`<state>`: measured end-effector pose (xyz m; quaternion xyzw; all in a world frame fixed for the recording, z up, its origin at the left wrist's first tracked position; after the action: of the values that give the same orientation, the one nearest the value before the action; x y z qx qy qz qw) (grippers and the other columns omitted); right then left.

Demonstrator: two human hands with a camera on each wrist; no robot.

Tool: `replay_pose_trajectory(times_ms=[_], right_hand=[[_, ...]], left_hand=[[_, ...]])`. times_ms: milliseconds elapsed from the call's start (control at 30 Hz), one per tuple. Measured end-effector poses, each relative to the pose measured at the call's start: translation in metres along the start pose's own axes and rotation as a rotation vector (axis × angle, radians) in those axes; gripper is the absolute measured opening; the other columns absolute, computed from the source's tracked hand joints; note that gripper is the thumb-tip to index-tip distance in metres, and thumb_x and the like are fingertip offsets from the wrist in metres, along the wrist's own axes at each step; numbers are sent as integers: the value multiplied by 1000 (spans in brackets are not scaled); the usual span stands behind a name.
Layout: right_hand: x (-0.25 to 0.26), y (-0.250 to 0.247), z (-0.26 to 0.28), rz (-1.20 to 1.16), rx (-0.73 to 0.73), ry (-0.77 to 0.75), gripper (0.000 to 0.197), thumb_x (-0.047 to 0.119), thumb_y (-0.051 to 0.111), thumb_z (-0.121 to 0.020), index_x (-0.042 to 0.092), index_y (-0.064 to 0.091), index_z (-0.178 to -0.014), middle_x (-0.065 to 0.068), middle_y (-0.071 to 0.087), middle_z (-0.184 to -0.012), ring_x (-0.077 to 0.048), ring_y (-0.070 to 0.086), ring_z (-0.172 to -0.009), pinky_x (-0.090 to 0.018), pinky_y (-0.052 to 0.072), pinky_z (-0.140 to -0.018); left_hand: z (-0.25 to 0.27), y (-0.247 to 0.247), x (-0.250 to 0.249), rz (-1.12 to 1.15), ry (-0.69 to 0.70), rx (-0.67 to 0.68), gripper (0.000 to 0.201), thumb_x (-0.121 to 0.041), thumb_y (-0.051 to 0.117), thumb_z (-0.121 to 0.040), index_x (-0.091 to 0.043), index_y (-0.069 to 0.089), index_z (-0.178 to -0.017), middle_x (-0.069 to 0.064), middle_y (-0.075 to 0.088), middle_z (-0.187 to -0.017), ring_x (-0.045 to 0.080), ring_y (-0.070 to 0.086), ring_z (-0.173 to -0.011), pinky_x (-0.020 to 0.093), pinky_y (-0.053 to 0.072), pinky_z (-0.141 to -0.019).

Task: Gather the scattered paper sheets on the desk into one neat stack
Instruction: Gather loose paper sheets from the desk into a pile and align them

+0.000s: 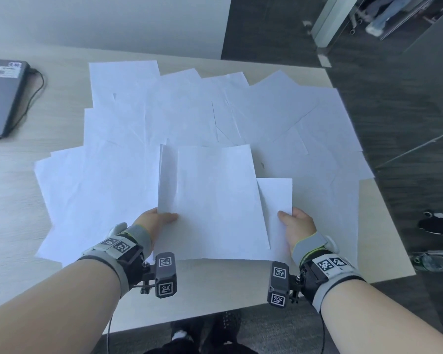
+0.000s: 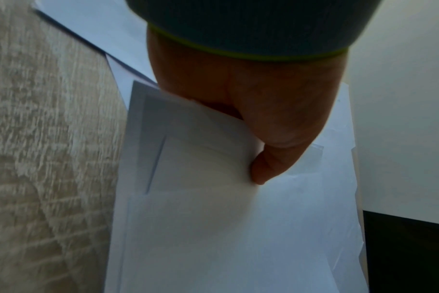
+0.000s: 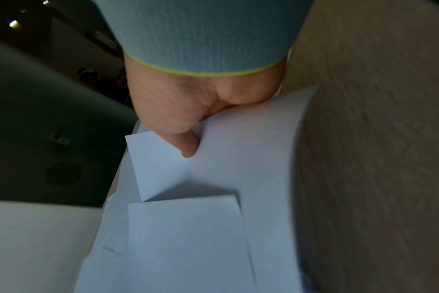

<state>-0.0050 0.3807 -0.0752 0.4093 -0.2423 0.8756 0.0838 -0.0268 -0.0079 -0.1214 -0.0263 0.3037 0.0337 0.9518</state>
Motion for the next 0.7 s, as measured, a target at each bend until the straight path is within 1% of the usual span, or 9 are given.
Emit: replay_pose_trajectory(times_ms=[67,133,200,300,367,433,533,600,700], right_hand=[[6,11,6,9,85,-26,14,9,67,-90,19,75,-83,-7,75,-87,-27,68,-80,-48,57,-84],[12,24,14,16,176,-65,13,5,66,-93,15,75,-91,-10,77,-94,-29,70,-85,-46,57,-86],[15,29,15,6,202,-82,11,6,66,-93,13,75,-94,-12,77,-100,-30,71,-89,-45,58,-87],[15,20,10,-17,150,-89,15,7,66,-93,17,77,-88,-6,78,-91,-28,71,-84,-43,58,-84],[14,9,5,-16,90,-84,20,8,66,-92,20,77,-81,-2,77,-83,-27,69,-79,-45,58,-83],[12,-4,0,-15,27,-66,20,9,67,-91,21,77,-79,-3,76,-82,-27,67,-78,-49,58,-85],[12,-16,-4,-23,-32,-65,25,10,67,-90,24,78,-72,-3,73,-79,-24,64,-75,-50,57,-85],[16,-14,-3,-41,-10,-84,25,8,66,-90,24,78,-74,-1,73,-78,-24,64,-77,-46,57,-84],[22,-5,3,-90,64,-111,20,5,65,-93,20,77,-87,2,77,-82,-24,69,-80,-39,57,-82]], left_hand=[[1,1,-4,-38,34,-1,22,-23,77,-88,-11,71,-105,17,77,-98,40,74,-91,56,58,-92],[3,5,-8,-123,67,20,31,-35,84,-79,-16,71,-101,11,79,-94,35,75,-88,49,60,-89],[3,7,-8,-161,61,28,42,-36,88,-67,-17,72,-101,10,79,-94,36,76,-88,51,60,-89],[1,6,-7,-161,59,19,33,-26,87,-73,-16,73,-101,12,79,-96,37,75,-89,55,59,-91],[1,6,-7,-159,67,15,40,-31,86,-65,-16,74,-100,11,80,-93,37,76,-88,54,59,-90],[0,6,-6,-153,72,16,46,-36,83,-58,-16,75,-99,10,80,-91,37,76,-87,55,60,-90],[-4,5,-5,-156,73,18,47,-37,82,-57,-15,75,-98,11,80,-90,38,76,-87,57,59,-90],[-5,4,-4,-154,66,8,45,-36,81,-58,-15,74,-97,11,80,-89,39,76,-87,58,59,-90],[-2,3,-7,-161,64,-17,42,-38,79,-59,-16,74,-94,12,79,-88,39,75,-88,59,58,-91]])
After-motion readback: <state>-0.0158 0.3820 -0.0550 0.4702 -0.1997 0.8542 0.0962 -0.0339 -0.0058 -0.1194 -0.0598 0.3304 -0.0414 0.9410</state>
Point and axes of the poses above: each hand's wrist, its own z-axis away from the middle knuckle, its own y-axis out of the palm, x = y × z, the point moved 9 cm from there along -z, towards the middle knuckle
